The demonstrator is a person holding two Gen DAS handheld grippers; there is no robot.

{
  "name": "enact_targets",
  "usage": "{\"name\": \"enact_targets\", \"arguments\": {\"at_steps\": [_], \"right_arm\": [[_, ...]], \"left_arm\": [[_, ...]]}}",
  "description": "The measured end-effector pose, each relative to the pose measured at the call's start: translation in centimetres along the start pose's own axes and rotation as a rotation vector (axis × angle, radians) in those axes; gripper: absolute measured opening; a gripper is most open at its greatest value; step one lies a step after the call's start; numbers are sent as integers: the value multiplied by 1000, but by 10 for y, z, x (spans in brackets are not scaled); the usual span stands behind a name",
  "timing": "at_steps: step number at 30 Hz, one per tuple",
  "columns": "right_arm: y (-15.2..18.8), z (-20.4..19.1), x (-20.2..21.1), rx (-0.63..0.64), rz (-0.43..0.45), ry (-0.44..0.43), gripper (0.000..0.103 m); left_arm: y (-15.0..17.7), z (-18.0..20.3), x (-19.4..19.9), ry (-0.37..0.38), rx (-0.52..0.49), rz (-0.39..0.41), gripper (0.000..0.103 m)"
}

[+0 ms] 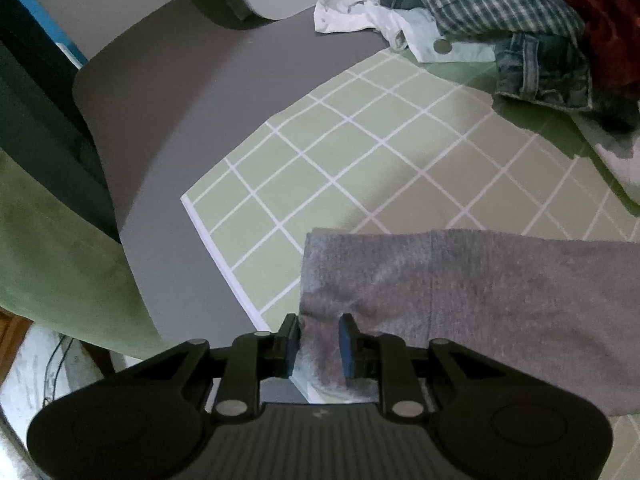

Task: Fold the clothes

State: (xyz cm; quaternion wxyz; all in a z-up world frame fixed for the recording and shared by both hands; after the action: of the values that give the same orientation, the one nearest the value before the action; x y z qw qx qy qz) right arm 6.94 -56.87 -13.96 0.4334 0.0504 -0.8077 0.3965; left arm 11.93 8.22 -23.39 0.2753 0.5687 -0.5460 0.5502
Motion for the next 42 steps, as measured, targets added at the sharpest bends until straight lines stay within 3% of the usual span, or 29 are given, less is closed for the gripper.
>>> {"name": "enact_targets", "arguments": {"at_steps": [1, 3, 5, 6, 7, 11, 15, 19, 25, 28, 30, 35, 40, 42], "right_arm": [[17, 3, -3, 6, -53, 54, 44], [48, 3, -2, 8, -124, 108, 54], [79, 1, 2, 7, -184, 136, 71], [94, -1, 4, 12, -209, 144, 86], [106, -7, 6, 27, -226, 138, 91], [156, -34, 21, 117, -290, 115, 91], [190, -55, 29, 128, -342, 62, 91], [205, -69, 38, 148, -353, 32, 91], [209, -73, 46, 157, -346, 31, 91], [209, -74, 48, 160, -337, 35, 91], [206, -73, 49, 163, -332, 37, 91], [203, -69, 50, 166, -339, 37, 91], [203, -73, 48, 189, -351, 28, 92], [204, -73, 47, 194, -357, 26, 92]], "left_arm": [[1, -1, 0, 11, 6, 4, 24], [1, -6, -1, 36, 25, 8, 27], [2, -11, -2, 62, 42, 13, 32], [2, -14, -2, 75, 50, 14, 34], [2, -17, -3, 89, 58, 16, 34], [4, -23, -4, 157, 76, 34, 35], [6, -23, -4, 222, 61, 49, 32], [6, -19, -3, 252, 33, 59, 23], [7, -17, -1, 291, 24, 59, 23], [9, -17, 0, 305, 35, 54, 48], [10, -14, 1, 315, 29, 58, 74], [14, -5, 3, 339, 16, 68, 81], [18, 4, 5, 363, 3, 78, 75], [20, 10, 7, 349, -22, 89, 57]]}}
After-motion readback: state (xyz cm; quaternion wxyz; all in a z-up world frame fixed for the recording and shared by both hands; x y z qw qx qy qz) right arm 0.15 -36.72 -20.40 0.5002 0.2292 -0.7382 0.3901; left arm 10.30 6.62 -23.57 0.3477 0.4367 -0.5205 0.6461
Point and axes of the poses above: each gripper's, at about its wrist camera, not at the fingertips, and x roughly against the way its jaws point, z to its right, y to its underside, the point moved 6 cm from there along -x, roughly the way its jaws point, and after that the axes turned 4 degrees about -z, right-handed, at the moved point
